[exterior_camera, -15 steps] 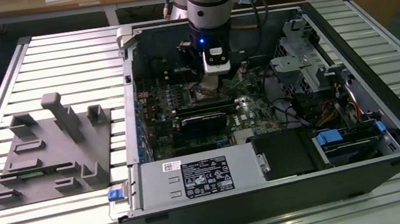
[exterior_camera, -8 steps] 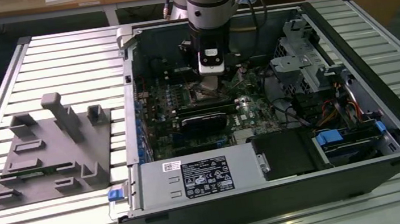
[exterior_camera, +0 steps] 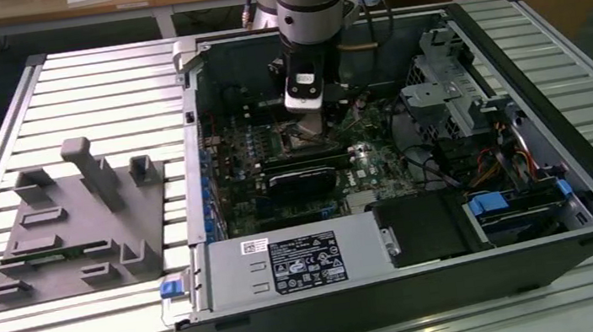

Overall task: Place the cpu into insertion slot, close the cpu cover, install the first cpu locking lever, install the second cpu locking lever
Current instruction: 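Place the cpu into insertion slot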

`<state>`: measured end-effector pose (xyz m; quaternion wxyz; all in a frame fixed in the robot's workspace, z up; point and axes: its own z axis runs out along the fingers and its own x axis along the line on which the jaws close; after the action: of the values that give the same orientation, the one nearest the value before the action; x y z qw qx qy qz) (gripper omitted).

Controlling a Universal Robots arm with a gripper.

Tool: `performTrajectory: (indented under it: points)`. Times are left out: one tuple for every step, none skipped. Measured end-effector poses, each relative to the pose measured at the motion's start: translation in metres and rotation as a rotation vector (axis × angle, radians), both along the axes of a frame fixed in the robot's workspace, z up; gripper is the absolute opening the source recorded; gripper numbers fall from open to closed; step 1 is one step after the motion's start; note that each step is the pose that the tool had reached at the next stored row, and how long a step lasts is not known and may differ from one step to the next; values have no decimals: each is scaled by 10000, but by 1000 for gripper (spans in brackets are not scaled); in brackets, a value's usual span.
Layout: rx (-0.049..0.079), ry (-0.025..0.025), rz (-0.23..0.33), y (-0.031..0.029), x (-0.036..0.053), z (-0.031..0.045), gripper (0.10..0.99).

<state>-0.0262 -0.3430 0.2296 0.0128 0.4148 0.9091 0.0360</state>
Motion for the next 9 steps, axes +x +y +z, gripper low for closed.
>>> performTrajectory:
  points:
    - [0, -1, -166, 0, 0, -2, 541]
    - [0, 0, -330, 0, 0, -4, 541]
    - [0, 0, -497, 0, 0, -6, 541]
    - [0, 0, -664, 0, 0, -8, 541]
    - [-1, 0, -841, 0, 0, -10, 541]
    - [-1, -1, -1025, 0, 0, -12, 541]
    - [-1, 0, -1200, 0, 0, -14, 541]
    - [-2, 0, -1380, 0, 0, -16, 541]
    - [-1, -1, -1558, 0, 0, -19, 541]
